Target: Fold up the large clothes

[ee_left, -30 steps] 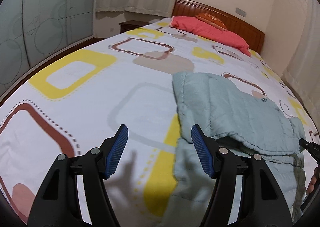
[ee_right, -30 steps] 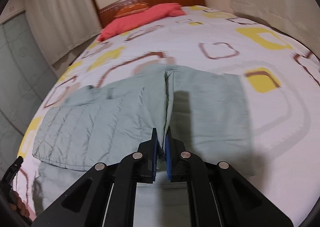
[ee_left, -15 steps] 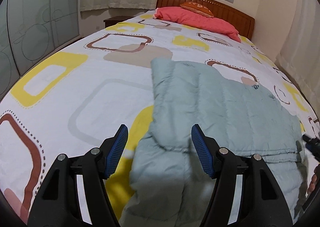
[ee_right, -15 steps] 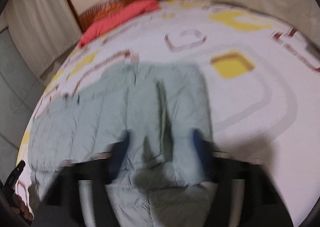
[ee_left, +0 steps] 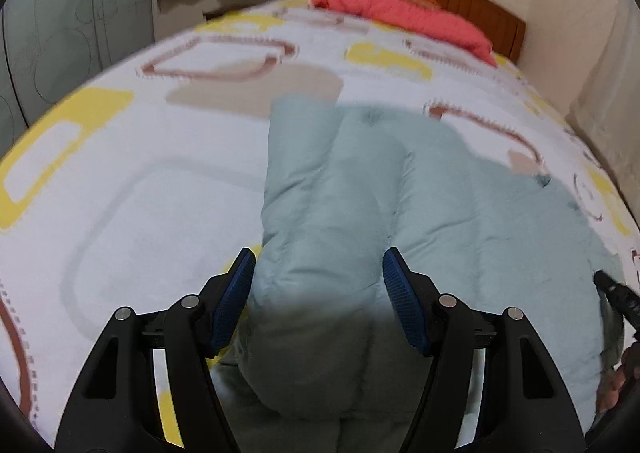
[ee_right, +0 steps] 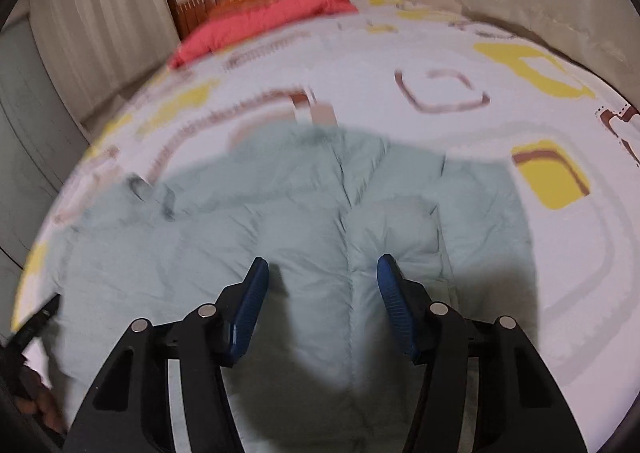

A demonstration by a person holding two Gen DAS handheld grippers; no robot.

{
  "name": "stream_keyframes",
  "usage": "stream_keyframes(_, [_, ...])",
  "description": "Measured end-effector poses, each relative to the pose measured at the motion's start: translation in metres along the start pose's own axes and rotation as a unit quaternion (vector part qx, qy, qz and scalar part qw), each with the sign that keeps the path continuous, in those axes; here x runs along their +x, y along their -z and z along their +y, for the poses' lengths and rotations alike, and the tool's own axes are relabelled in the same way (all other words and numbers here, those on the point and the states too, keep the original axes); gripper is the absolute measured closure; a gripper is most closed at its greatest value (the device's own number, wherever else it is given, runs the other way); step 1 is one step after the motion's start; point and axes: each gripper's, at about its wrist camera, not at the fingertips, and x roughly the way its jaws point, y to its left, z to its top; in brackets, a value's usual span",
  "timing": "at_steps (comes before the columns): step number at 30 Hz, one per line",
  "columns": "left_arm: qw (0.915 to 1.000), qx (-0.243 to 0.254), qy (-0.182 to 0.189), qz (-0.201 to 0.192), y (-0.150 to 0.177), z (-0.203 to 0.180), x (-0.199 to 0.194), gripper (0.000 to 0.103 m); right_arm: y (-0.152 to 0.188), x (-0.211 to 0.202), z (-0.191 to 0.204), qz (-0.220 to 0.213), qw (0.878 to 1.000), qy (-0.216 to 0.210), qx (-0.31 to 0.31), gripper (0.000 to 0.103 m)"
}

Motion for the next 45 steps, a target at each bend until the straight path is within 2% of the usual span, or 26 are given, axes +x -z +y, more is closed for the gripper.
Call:
stream_keyframes(1, [0.9999, -0.003, 0.005, 0.008, 0.002, 0.002, 0.006, 0.027, 0.002, 0.007, 0.000, 0.006, 1.000, 0.001, -0.004, 0.046])
stream_keyframes(3, [0.9999, -0.007, 0.010, 0.001, 0.006, 0.005, 0.005, 0.026, 0.003, 0.008, 0.003, 0.000, 1.000, 0.012, -0.021, 0.046])
stream_keyframes(6, [0.9999, -0.010, -0.008, -0.008, 0.005, 0.004, -0.010, 0.026, 0.002, -0.008, 0.009, -0.008, 0.999, 0.023, -0.020, 0.046])
stream_keyframes(9, [0.9978, -0.019, 0.002, -0.063, -0.001, -0.002, -0.037, 0.026, 0.001, -0.021, 0.028, -0.033, 0.998, 0.018, -0.044, 0.046])
stream_keyframes(12, [0.9960, -0.009, 0.011, -0.088, -0.008, -0.012, -0.043, 0.026, -0.004, -0.014, 0.043, -0.027, 0.998, 0.000, -0.050, 0.046])
stream_keyframes(15, [0.9989, 0.008, 0.006, -0.046, -0.011, -0.018, -0.014, 0.026, -0.001, 0.019, 0.047, 0.012, 0.999, -0.006, -0.047, 0.044])
stream_keyframes(16, [0.9999, 0.003, -0.003, -0.014, -0.008, -0.015, 0.001, 0.026, -0.001, 0.021, 0.047, 0.010, 0.999, -0.006, -0.049, 0.043])
stream_keyframes(17, [1.0000, -0.007, -0.001, -0.004, -0.006, -0.012, 0.004, 0.026, -0.001, 0.017, 0.047, 0.007, 0.999, -0.009, -0.050, 0.044])
stream_keyframes(20, [0.9982, -0.053, 0.027, -0.007, -0.002, 0.008, -0.007, 0.026, 0.002, -0.008, 0.036, -0.005, 0.999, -0.020, -0.026, 0.044])
stream_keyframes(22, [0.9969, -0.069, 0.035, -0.012, 0.003, 0.018, -0.014, 0.026, 0.011, -0.022, 0.024, -0.020, 1.000, 0.008, -0.021, 0.044])
stream_keyframes(23, [0.9966, -0.075, 0.034, -0.008, 0.005, 0.022, -0.012, 0.026, 0.015, -0.020, 0.020, -0.014, 1.000, 0.018, -0.019, 0.043])
stream_keyframes(25, [0.9974, -0.064, 0.033, -0.002, 0.008, 0.021, -0.005, 0.026, 0.025, -0.002, 0.014, 0.008, 0.999, 0.016, -0.028, 0.043])
stream_keyframes(26, [0.9983, -0.052, 0.026, -0.003, 0.008, 0.017, -0.007, 0.026, 0.025, -0.003, 0.016, 0.001, 0.999, 0.018, -0.038, 0.043])
stream_keyframes(27, [0.9985, -0.049, 0.023, -0.003, 0.008, 0.016, -0.011, 0.026, 0.024, -0.007, 0.016, 0.001, 0.999, 0.016, -0.038, 0.043])
stream_keyframes(30, [0.9957, -0.076, 0.052, 0.010, 0.010, 0.027, -0.030, 0.026, 0.025, -0.031, 0.006, 0.001, 1.000, -0.019, -0.002, 0.043])
stream_keyframes(32, [0.9937, -0.091, 0.065, 0.010, 0.016, 0.039, -0.044, 0.026, 0.034, -0.053, -0.003, -0.002, 1.000, -0.025, 0.006, 0.043])
stream_keyframes(36, [0.9901, -0.117, 0.076, 0.012, 0.046, 0.069, -0.081, 0.026, 0.068, -0.096, -0.033, 0.001, 0.999, -0.034, 0.032, 0.043])
stream_keyframes(41, [0.9823, -0.154, 0.100, 0.038, 0.108, 0.108, -0.123, 0.026, 0.128, -0.142, -0.076, 0.012, 0.997, -0.034, 0.075, 0.043])
stream_keyframes(45, [0.9745, -0.184, 0.114, 0.058, 0.157, 0.133, -0.147, 0.027, 0.179, -0.171, -0.109, 0.026, 0.991, -0.053, 0.123, 0.043])
